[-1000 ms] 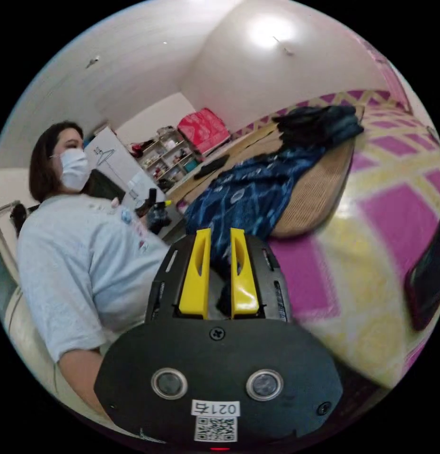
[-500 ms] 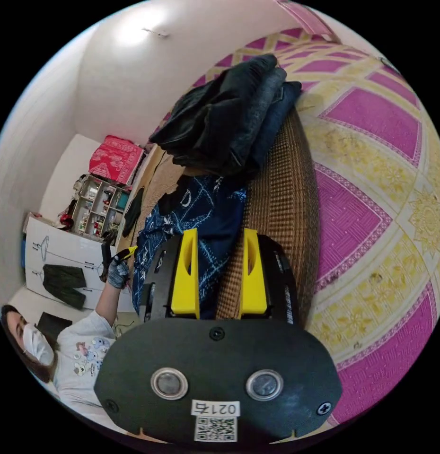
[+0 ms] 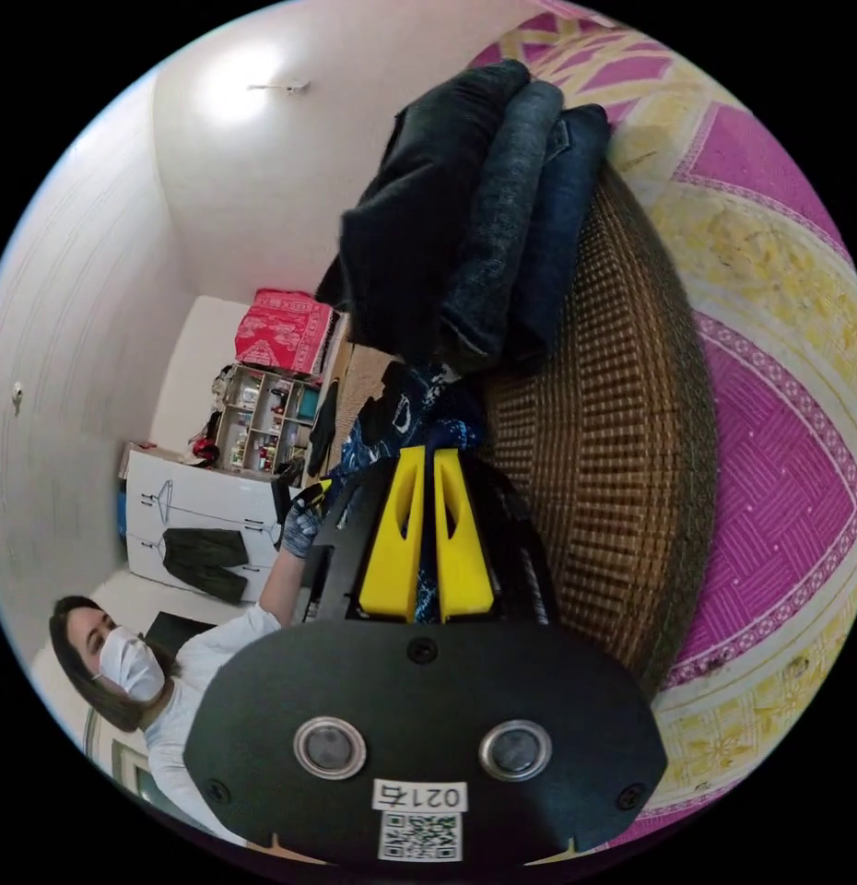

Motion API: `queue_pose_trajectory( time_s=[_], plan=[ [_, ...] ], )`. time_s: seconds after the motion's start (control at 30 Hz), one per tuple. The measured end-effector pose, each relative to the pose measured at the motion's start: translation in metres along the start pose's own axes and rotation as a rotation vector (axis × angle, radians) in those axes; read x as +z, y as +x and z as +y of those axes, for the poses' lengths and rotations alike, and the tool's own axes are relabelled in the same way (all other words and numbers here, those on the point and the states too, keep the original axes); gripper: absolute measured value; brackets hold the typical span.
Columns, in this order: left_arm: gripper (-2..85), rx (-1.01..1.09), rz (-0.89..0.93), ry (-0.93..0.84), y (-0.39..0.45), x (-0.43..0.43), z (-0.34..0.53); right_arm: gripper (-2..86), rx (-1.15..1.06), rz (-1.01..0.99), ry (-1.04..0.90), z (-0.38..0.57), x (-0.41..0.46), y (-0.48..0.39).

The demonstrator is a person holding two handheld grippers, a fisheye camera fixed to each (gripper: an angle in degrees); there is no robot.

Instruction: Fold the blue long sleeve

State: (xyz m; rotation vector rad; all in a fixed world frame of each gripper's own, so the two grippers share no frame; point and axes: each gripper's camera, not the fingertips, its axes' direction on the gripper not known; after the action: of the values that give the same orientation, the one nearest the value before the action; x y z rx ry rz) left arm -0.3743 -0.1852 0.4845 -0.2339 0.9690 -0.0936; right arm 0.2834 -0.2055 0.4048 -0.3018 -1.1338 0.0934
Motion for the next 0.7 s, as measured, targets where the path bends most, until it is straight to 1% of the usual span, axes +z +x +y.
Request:
queue_pose_trajectory(
  time_s=[0.2,0.33,0.4,0.5,0.6,0.67,0.7],
  plan=[
    [-0.9,0.114,-0.148,-0.019,0.018,-0.032,-0.061,-0.1,-0.067,-0.009,-0.018,-0.016,0.015,-0.038],
    [-0.8,0.115,-0.218,-0.014,0.011,-0.052,-0.105,-0.1,-0.090,-0.020,-0.034,-0.029,0.046,-0.056],
    [-0.7,0.084,-0.238,-0.033,-0.003,-0.048,-0.114,0.0,-0.079,-0.005,-0.040,-0.032,0.062,-0.056],
    [-0.1,-0.017,-0.247,-0.114,-0.039,-0.026,-0.108,0.5,-0.027,0.114,-0.061,-0.031,0.083,-0.046],
    [0.7,-0.034,-0.251,-0.006,-0.053,-0.041,-0.089,4.7,0.014,0.168,-0.011,-0.023,0.072,-0.051],
    [0.8,-0.002,-0.276,0.062,-0.050,-0.059,-0.078,10.0,-0.055,0.370,0.054,-0.014,0.055,-0.086],
    [0.7,0.057,-0.305,0.076,-0.041,-0.066,-0.074,10.2,-0.093,0.411,0.070,-0.011,0.053,-0.098]
  ],
)
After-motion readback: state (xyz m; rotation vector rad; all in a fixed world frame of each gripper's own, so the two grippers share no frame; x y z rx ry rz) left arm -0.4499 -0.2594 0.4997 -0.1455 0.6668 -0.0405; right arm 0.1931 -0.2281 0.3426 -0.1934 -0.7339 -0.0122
